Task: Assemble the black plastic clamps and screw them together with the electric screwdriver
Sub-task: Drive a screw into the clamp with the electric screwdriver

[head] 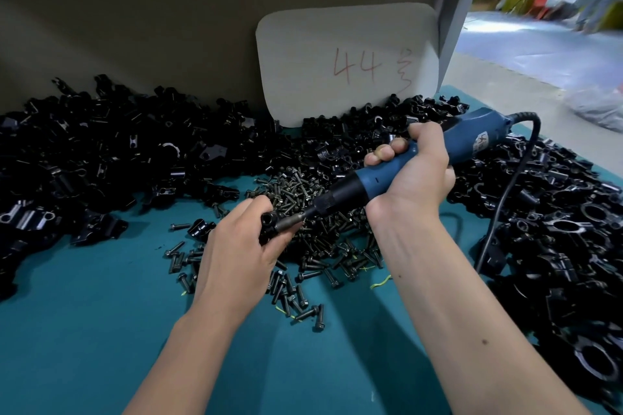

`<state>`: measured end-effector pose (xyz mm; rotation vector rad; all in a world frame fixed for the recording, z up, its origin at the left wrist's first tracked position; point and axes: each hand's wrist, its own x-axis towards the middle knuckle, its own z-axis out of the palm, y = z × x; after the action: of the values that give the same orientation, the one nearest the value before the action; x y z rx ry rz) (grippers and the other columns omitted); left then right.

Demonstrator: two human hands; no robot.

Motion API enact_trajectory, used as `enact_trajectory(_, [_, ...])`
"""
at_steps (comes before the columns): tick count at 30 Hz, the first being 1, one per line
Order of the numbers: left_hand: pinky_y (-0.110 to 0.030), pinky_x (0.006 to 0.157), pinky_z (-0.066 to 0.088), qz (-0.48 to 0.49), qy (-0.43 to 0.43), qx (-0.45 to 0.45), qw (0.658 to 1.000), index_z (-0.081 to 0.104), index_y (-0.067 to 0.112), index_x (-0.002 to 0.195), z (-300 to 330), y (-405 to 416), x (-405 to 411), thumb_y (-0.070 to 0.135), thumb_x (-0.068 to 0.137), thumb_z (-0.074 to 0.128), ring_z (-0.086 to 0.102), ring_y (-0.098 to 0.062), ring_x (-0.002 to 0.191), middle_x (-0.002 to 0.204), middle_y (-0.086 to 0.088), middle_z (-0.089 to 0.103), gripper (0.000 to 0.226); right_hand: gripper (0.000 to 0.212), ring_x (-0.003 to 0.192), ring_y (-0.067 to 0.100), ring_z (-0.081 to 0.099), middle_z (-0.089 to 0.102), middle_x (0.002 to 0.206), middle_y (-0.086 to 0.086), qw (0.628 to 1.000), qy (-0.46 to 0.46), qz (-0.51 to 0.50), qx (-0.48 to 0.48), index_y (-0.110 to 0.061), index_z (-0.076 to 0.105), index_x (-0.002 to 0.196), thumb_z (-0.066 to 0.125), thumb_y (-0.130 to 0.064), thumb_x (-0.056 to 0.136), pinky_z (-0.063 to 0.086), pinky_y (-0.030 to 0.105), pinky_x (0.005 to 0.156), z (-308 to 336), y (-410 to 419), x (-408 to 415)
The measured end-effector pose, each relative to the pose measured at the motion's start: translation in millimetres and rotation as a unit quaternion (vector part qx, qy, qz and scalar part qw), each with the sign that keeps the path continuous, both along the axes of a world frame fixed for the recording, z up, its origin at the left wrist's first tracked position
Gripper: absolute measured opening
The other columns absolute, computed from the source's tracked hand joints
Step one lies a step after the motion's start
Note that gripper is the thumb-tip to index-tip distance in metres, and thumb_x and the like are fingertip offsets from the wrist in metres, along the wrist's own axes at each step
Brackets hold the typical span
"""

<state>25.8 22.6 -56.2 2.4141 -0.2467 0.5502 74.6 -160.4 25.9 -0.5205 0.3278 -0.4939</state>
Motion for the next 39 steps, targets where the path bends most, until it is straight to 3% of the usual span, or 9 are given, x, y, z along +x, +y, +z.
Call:
enact_trajectory(10, [-0.032, 0.049, 0.032, -0.011, 0.027, -0.013, 0.999, 0.043, 0.031, 0.082, -0.4, -2.7, -0.8, 0.049, 0.091, 0.065, 0.049, -0.013, 0.059, 0.074, 0.010, 0.053, 0.030, 0.020, 0.045, 0.016, 0.042, 0.046, 0.058, 0.002, 0.999, -0.031, 0.016, -0.008, -0.012, 0.046, 0.080, 0.062, -0.003, 0.087, 0.039, 0.028, 0.047, -0.9, 1.5, 0.4])
enact_trajectory(18, [-0.034, 0.047, 0.033, 0.000, 0.014, -0.007, 1.000, 0.042, 0.029, 0.082, 3.0, -2.9, -4.4, 0.047, 0.088, 0.061, 0.047, -0.014, 0.056, 0.074, 0.009, 0.051, 0.027, 0.019, 0.045, 0.017, 0.042, 0.046, 0.058, 0.002, 1.000, -0.020, 0.016, 0.002, -0.012, 0.046, 0.082, 0.061, -0.003, 0.087, 0.039, 0.028, 0.047, -3.5, 2.2, 0.4])
enact_trajectory(26, [-0.034, 0.047, 0.035, 0.023, 0.026, -0.004, 0.999, 0.041, 0.031, 0.081, 2.8, -4.2, -3.7, 0.035, 0.092, 0.072, 0.049, -0.019, 0.056, 0.073, 0.007, 0.053, 0.033, 0.018, 0.044, 0.016, 0.042, 0.046, 0.058, 0.001, 0.999, -0.031, 0.014, -0.013, -0.012, 0.045, 0.092, 0.060, -0.004, 0.088, 0.041, 0.028, 0.046, -2.0, 4.1, -2.1])
enact_trajectory(33, [-0.034, 0.046, 0.035, 0.009, 0.035, -0.021, 0.999, 0.043, 0.028, 0.080, 9.3, -6.2, -7.4, 0.049, 0.084, 0.054, 0.048, -0.022, 0.054, 0.069, 0.004, 0.053, 0.024, 0.019, 0.045, 0.016, 0.043, 0.046, 0.058, 0.000, 0.999, -0.046, 0.016, -0.010, -0.013, 0.044, 0.094, 0.059, -0.003, 0.087, 0.041, 0.028, 0.046, -2.6, 6.3, -4.5])
enact_trajectory(39, [-0.033, 0.044, 0.034, 0.013, 0.042, -0.015, 0.999, 0.043, 0.029, 0.079, 8.2, -5.2, -6.6, 0.042, 0.085, 0.060, 0.049, -0.021, 0.052, 0.067, 0.003, 0.052, 0.023, 0.019, 0.045, 0.016, 0.042, 0.045, 0.058, 0.001, 0.999, -0.049, 0.018, -0.012, -0.013, 0.043, 0.093, 0.059, -0.003, 0.088, 0.040, 0.027, 0.046, -3.2, 7.2, -3.8])
